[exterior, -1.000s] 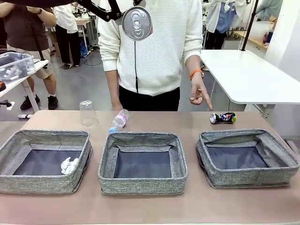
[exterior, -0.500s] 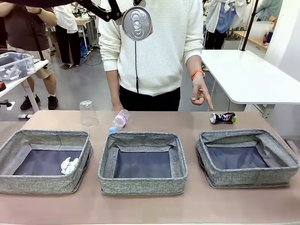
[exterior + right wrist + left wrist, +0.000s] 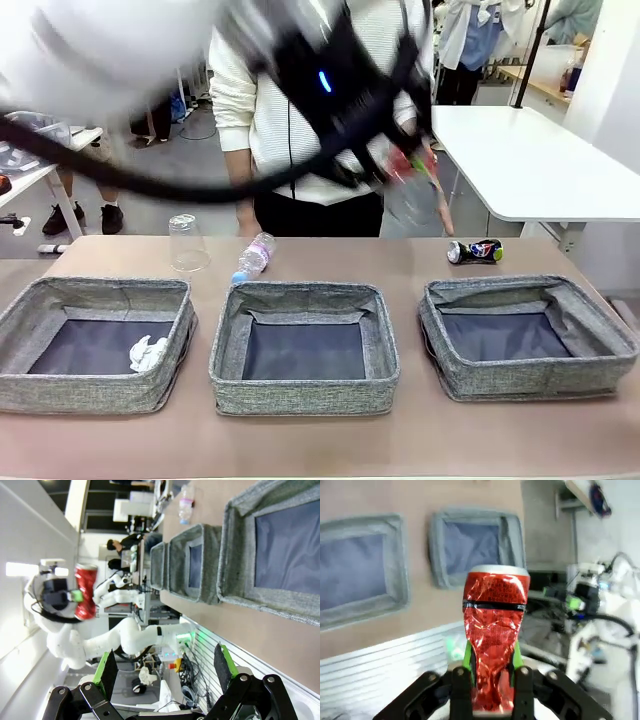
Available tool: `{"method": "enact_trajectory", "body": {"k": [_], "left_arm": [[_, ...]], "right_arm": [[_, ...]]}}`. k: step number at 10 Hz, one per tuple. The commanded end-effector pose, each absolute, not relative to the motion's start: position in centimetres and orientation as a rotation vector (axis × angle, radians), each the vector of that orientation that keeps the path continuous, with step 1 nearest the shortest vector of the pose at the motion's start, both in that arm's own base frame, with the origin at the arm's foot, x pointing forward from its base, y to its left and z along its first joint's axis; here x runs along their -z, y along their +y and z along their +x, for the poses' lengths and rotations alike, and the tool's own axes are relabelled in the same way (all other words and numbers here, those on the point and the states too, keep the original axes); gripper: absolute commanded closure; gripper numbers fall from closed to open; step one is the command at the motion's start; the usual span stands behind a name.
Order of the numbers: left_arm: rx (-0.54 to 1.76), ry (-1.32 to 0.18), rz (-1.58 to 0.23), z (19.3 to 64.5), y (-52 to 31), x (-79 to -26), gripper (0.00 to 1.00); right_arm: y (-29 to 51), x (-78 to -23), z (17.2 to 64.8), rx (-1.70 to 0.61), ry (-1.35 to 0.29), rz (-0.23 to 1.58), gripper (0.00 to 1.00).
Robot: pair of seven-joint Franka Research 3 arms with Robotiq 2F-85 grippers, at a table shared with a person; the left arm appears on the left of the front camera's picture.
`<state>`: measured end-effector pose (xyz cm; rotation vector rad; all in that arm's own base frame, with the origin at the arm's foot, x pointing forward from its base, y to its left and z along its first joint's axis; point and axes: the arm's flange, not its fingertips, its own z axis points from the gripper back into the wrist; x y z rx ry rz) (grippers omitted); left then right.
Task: Sort the waste into the appropriate baskets.
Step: Place the picked waste into the Fabric basket indicated by the person.
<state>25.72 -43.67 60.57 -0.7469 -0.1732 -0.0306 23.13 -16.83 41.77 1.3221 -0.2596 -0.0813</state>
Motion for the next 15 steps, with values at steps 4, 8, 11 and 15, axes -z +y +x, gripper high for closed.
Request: {"method": "enact_trajectory", "body": {"k": [4, 8, 11, 15], "left_arm": [[0.28, -0.115, -0.656, 28.8, -56.5, -52.3, 0.69], [0.341, -0.109, -0.553, 30.5, -60.4, -49.1, 0.69], [0.279, -0.189, -0.535, 30.8, -61.5, -48.1, 0.69], [0.117, -0.308, -0.547, 32.1, -61.1, -47.7, 0.69]], "right_arm": [[-16.9, -42.1, 23.3, 0.091, -0.261, 1.32, 0.0], [-21.4, -42.7, 21.6, 0.182, -0.387, 1.331, 0.0], [-20.9, -42.4, 21.3, 0.174, -0.366, 1.322, 0.0], [-20.9, -42.4, 21.3, 0.174, -0.366, 1.322, 0.0]]}}
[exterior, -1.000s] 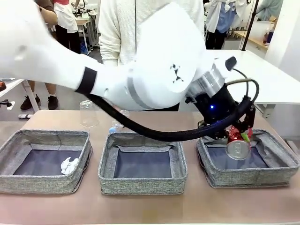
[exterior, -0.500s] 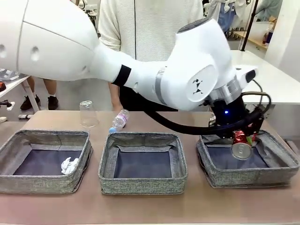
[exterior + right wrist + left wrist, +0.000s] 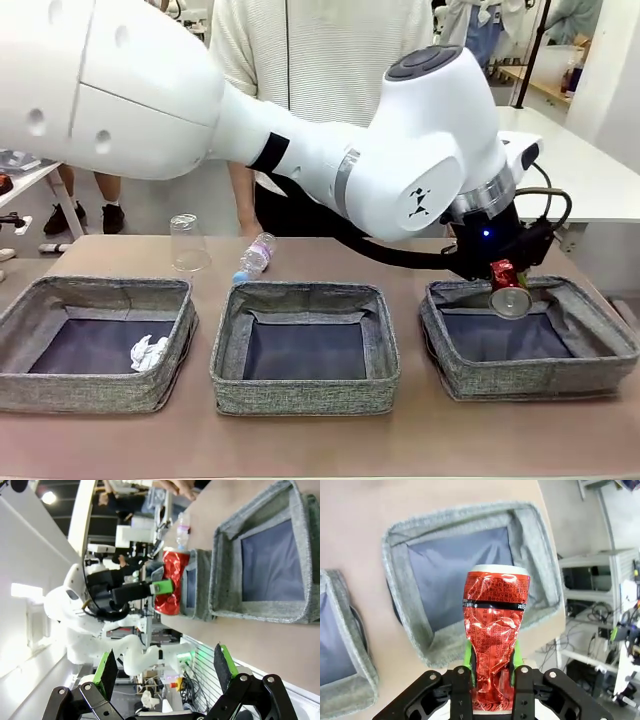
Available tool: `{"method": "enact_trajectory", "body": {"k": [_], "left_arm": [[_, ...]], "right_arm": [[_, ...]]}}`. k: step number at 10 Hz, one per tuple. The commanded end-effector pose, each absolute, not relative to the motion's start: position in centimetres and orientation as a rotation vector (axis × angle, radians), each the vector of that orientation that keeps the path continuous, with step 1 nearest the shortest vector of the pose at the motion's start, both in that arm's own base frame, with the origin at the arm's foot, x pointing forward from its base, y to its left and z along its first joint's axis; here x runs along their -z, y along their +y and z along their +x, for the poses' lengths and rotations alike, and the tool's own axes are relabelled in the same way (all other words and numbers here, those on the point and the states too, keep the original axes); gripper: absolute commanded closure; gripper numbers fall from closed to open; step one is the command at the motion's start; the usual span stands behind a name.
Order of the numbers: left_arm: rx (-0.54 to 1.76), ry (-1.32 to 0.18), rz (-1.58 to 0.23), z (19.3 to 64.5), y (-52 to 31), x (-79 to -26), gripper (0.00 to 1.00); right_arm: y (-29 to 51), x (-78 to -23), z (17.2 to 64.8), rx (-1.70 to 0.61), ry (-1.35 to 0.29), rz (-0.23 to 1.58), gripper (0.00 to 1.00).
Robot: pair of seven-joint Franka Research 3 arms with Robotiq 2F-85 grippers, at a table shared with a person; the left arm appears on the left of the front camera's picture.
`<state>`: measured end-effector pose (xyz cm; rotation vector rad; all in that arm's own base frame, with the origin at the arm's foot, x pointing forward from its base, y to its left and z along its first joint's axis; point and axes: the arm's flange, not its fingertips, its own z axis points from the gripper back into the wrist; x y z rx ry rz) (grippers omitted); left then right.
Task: Sort the waste into the appropriate baskets.
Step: Place the picked waste into the Fabric basket indicated by the person.
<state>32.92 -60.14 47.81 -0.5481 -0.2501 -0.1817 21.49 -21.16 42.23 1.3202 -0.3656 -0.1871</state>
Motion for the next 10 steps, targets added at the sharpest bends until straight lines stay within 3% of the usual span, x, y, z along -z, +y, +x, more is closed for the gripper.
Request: {"method": "enact_trajectory", "body": {"k": [1, 3, 4, 5, 6, 10], "left_arm": [[0.076, -0.321, -0.568, 32.5, -61.16, -47.68, 0.69], [0.067, -0.328, -0.569, 32.6, -61.41, -47.71, 0.69], [0.049, -0.316, -0.573, 32.75, -61.41, -47.67, 0.59], [0.046, -0.315, -0.579, 32.82, -61.42, -47.71, 0.12], [0.045, -0.321, -0.581, 32.76, -61.46, -47.83, 0.01], [0.048, -0.309, -0.594, 32.58, -60.87, -48.42, 0.0]], "right_arm": [[-20.9, -42.36, 21.28, 0.174, -0.366, 1.322, 0.0], [-20.9, -42.36, 21.28, 0.174, -0.366, 1.322, 0.0], [-20.9, -42.36, 21.28, 0.174, -0.366, 1.322, 0.0], [-20.9, -42.36, 21.28, 0.174, -0.366, 1.322, 0.0], [-20.9, -42.36, 21.28, 0.174, -0.366, 1.322, 0.0], [-20.9, -42.36, 21.28, 0.174, -0.366, 1.322, 0.0]]}}
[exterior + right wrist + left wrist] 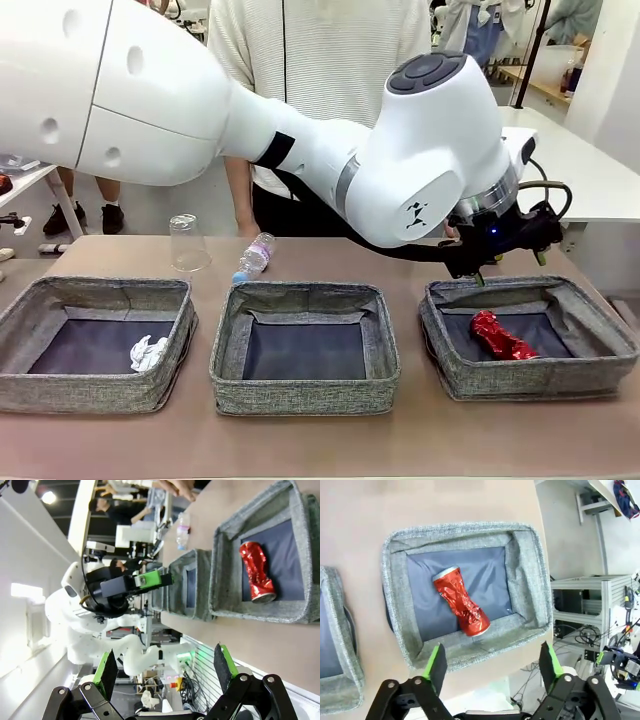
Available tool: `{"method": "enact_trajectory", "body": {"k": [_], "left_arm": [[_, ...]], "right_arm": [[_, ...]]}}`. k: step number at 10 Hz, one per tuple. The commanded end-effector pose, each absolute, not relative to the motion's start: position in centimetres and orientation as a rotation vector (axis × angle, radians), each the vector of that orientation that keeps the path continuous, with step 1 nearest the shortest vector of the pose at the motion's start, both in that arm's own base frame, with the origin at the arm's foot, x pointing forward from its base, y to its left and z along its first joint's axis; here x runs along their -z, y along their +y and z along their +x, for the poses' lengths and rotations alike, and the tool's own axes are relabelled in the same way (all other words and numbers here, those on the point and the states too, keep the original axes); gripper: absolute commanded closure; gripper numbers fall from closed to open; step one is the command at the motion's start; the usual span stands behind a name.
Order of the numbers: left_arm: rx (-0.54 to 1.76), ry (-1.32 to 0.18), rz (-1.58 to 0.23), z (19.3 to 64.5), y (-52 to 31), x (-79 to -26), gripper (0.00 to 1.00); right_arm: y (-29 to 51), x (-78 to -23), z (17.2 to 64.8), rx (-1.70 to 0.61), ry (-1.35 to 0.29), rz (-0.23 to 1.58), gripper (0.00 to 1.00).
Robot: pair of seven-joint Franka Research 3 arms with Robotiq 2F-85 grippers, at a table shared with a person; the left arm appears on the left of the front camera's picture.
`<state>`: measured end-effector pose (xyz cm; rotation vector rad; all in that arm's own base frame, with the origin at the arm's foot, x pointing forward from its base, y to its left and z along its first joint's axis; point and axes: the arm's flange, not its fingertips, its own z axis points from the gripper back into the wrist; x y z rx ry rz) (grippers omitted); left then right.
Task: Sort the waste into the appropriate baskets.
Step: Place the picked waste into the Fabric basket indicated by the person.
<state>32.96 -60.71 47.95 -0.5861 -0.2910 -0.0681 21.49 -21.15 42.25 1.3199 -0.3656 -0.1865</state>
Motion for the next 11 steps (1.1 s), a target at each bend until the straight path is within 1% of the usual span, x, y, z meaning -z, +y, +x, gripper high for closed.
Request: {"method": "enact_trajectory", "body": {"k": [1, 2, 3, 4, 5, 6, 7, 8, 10, 11], "left_arm": [[0.074, -0.293, -0.568, 32.4, -60.1, -49.3, 0.0], [0.122, -0.263, -0.486, 32.3, -58.2, -50.7, 0.0], [0.164, -0.199, -0.413, 32.7, -54.0, -53.0, 0.0], [0.136, -0.137, -0.418, 33.8, -48.9, -55.4, 0.0], [0.091, -0.07, -0.391, 35.2, -43.1, -57.5, 0.0], [0.053, 0.018, -0.415, 36.9, -36.7, -59.3, 0.0], [-0.07, 0.081, -0.456, 38.2, -29.0, -60.9, 0.0], [-0.101, 0.138, -0.543, 37.9, -22.5, -61.5, 0.0], [-0.18, 0.21, -0.694, 35.3, -10.9, -60.6, 0.0], [-0.205, 0.272, -0.837, 32.8, -4.6, -59.2, 0.0]], "right_arm": [[-20.9, -42.4, 21.3, 0.174, -0.366, 1.322, 0.0], [-20.9, -42.4, 21.3, 0.174, -0.366, 1.322, 0.0], [-21.1, -42.3, 21.5, 0.186, -0.366, 1.32, 0.0], [-21.4, -42.6, 21.6, 0.21, -0.38, 1.317, 0.0], [-20.6, -43.1, 21.9, 0.191, -0.367, 1.326, 0.0], [-19.1, -43.8, 22.5, 0.154, -0.339, 1.323, 0.0], [-16.7, -44.8, 23.1, 0.107, -0.31, 1.323, 0.0], [-14.6, -45.6, 23.6, 0.06, -0.278, 1.304, 0.0], [-11.4, -47.2, 25.3, -0.024, -0.248, 1.264, 0.0], [-10.6, -48.2, 26.3, -0.042, -0.221, 1.285, 0.0]]}}
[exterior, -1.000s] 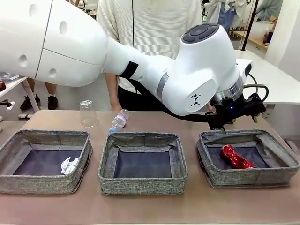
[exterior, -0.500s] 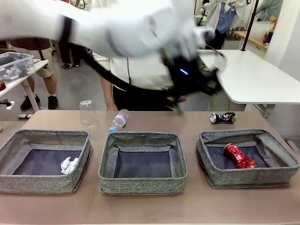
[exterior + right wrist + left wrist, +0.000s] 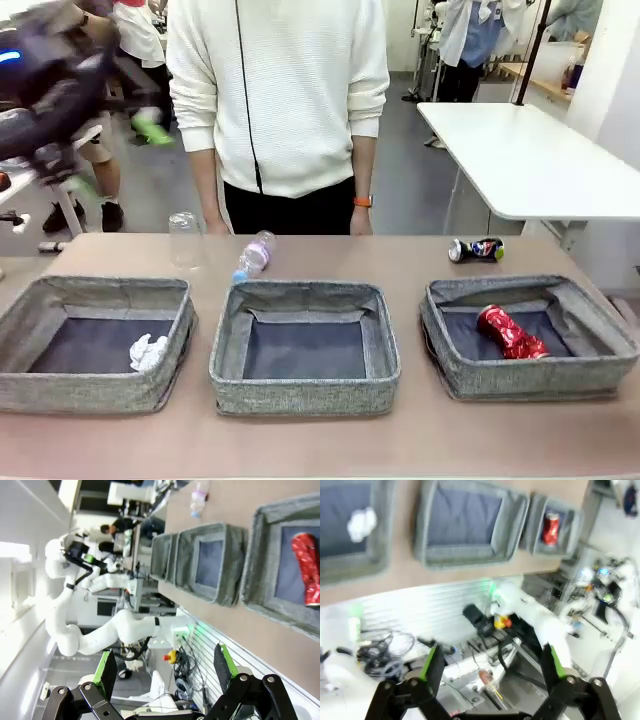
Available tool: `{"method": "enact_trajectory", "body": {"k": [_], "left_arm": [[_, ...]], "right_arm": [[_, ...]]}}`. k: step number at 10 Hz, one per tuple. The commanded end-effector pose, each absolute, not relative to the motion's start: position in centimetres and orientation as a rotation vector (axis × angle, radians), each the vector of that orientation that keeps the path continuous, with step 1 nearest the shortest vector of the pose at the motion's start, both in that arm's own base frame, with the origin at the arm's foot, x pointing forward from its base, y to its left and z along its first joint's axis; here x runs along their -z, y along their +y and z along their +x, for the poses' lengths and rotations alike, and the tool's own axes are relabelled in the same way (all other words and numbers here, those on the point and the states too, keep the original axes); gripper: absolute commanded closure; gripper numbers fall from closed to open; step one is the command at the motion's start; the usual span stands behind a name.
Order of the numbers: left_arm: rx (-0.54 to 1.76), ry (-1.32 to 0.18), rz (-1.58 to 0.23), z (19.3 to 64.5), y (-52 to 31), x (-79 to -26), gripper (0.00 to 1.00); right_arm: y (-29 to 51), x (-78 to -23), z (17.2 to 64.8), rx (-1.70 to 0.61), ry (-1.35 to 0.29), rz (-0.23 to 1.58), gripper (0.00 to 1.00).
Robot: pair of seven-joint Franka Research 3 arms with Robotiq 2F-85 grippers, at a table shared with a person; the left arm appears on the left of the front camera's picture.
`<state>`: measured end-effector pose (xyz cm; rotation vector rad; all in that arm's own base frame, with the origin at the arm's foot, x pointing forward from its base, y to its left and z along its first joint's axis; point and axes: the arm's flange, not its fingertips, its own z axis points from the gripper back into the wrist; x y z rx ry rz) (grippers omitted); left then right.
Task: Sort the waste into the appropriate baskets.
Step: Place the picked waste into the Fabric basket indicated by the person.
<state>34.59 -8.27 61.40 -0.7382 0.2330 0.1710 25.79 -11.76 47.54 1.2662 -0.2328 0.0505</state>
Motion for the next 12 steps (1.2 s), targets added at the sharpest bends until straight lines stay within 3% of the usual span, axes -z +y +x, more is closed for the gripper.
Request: {"method": "enact_trajectory", "body": {"k": [1, 4, 6, 7, 12], "left_arm": [[-0.264, 0.31, -1.004, 30.0, 1.3, -56.6, 0.0], [-0.34, 0.281, -1.29, 25.3, 8.4, -50.2, 0.0], [-0.348, 0.303, -1.347, 25.3, 8.4, -48.6, 0.0], [-0.362, 0.291, -1.276, 23.8, 10.0, -49.2, 0.0], [-0.362, 0.291, -1.276, 23.8, 10.0, -49.2, 0.0]], "right_arm": [[-10.8, -49.3, 27.0, -0.022, -0.184, 1.35, 0.0], [-14.0, -49.7, 27.2, 0.011, -0.112, 1.432, 0.0], [-16.9, -48.9, 25.4, 0.069, -0.152, 1.422, 0.0], [-13.7, -49.0, 26.9, 0.006, -0.14, 1.415, 0.0], [-13.7, -49.0, 26.9, 0.006, -0.14, 1.415, 0.0]]}}
